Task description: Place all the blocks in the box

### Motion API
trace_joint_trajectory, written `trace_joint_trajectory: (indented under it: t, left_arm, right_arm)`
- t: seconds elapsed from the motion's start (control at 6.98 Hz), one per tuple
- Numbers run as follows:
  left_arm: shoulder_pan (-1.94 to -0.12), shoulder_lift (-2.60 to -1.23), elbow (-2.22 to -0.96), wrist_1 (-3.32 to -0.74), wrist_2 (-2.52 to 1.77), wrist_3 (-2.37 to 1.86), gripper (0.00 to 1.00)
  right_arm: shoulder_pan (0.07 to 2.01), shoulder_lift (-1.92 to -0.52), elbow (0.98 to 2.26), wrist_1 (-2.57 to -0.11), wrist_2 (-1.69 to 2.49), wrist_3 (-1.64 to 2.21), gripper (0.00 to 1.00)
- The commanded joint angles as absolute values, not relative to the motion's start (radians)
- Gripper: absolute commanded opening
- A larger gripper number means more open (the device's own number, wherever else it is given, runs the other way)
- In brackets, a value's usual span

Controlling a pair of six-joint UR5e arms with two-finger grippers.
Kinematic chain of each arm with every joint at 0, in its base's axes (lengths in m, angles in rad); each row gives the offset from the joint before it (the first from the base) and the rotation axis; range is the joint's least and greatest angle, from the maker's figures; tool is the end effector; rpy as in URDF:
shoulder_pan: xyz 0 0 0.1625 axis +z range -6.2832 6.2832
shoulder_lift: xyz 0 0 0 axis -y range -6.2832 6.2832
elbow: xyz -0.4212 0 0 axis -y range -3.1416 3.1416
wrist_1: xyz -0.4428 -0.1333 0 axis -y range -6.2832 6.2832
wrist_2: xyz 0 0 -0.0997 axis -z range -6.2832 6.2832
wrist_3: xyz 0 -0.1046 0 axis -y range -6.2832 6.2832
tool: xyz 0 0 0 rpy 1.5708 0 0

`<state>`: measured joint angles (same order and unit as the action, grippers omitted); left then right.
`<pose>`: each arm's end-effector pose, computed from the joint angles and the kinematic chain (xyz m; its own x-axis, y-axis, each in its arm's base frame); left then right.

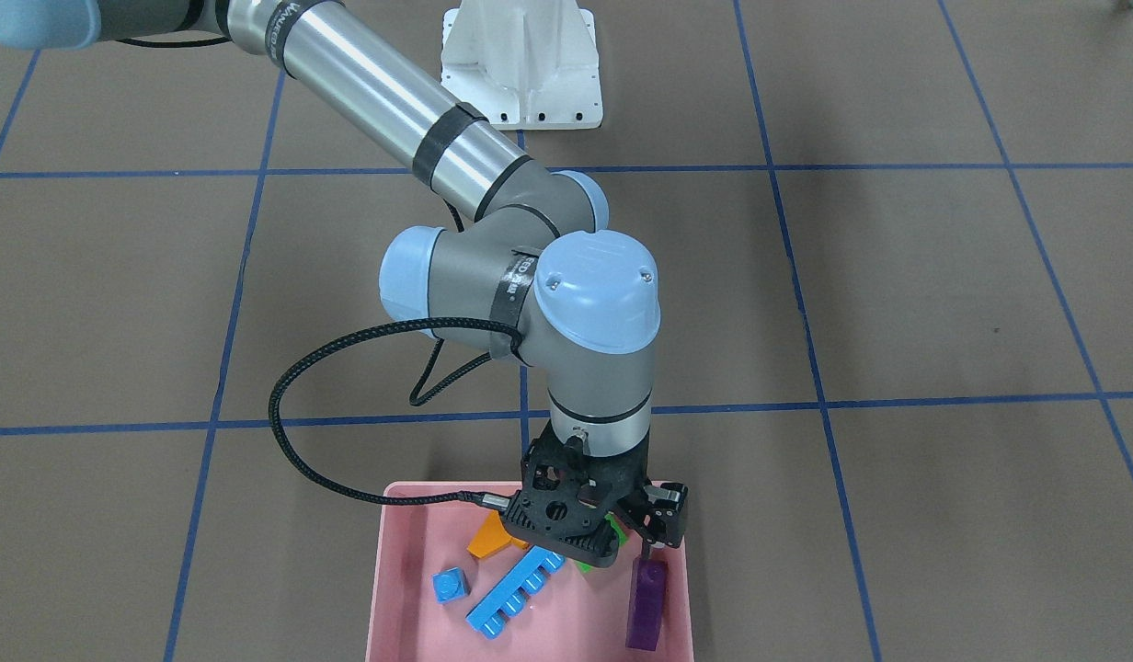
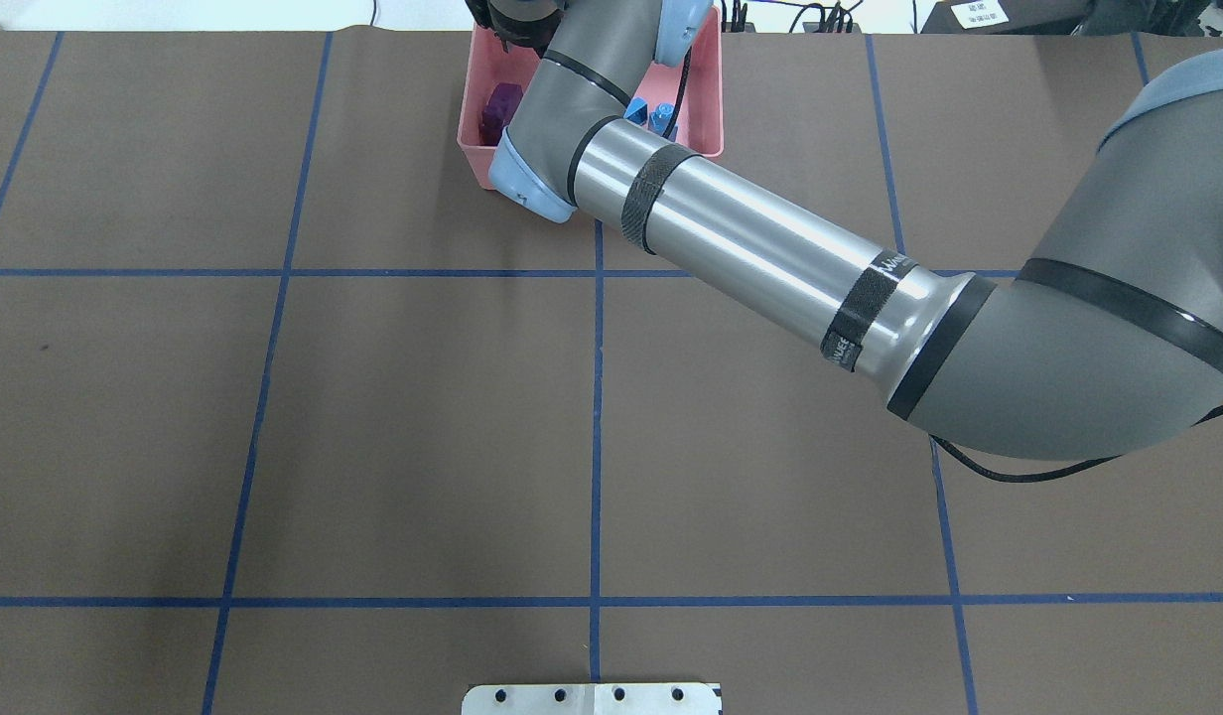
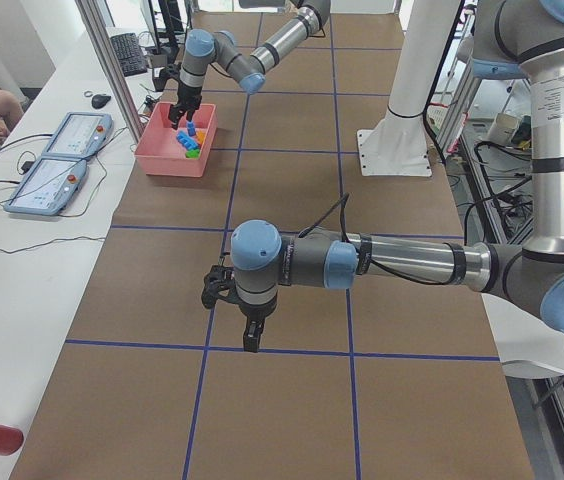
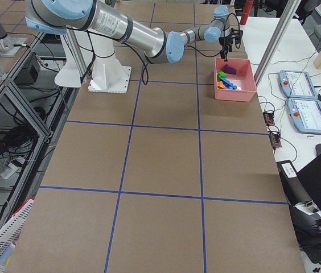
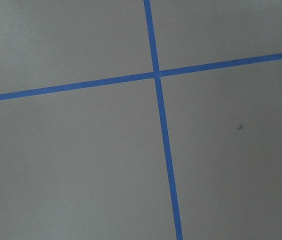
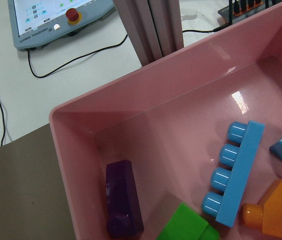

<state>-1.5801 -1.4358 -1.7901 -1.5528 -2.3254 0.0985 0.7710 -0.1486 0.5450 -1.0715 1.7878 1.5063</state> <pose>-0.0662 -0.4885 0.6120 0.7263 0.1365 -0.6737 -0.0624 0.9891 0.1332 -0.6164 -0.7534 0.0399 0.4834 0.3819 0.7877 -0.5299 0.8439 -0.0840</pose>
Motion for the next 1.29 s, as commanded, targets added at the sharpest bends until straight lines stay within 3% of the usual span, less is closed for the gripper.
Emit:
trace_joint_trajectory:
  t: [0.0, 0.14, 0.29, 0.57, 0.72, 1.15]
  left_arm:
    - [-1.580, -1.436, -1.786, -1.554, -2.326, 0.100, 1.00]
    - [-1.580, -1.434, -1.784, -1.554, -2.324, 0.098, 1.00]
    - [-1.580, -1.436, -1.784, -1.554, -2.324, 0.098, 1.00]
    - [-1.580, -1.436, -1.789, -1.554, -2.324, 0.034, 1.00]
    - [-1.580, -1.436, -1.787, -1.555, -2.325, 0.002, 1.00]
    - [-1.580, -1.434, -1.795, -1.566, -2.325, 0.018, 1.00]
  right_arm:
    - [0.794, -0.144, 0.548, -1.119, 1.871, 1.404, 0.99]
    - [0.834, -0.135, 0.566, -1.226, 1.958, 1.299, 0.99]
    - [0.875, -0.162, 0.668, -1.353, 2.023, 1.204, 0.99]
    - [0.929, -0.455, 1.123, -1.533, 2.077, 1.074, 1.00]
    - [0.986, -0.588, 1.263, -1.563, 2.135, 0.975, 1.00]
    - [1.148, -0.948, 1.521, -1.580, 2.247, 0.630, 1.00]
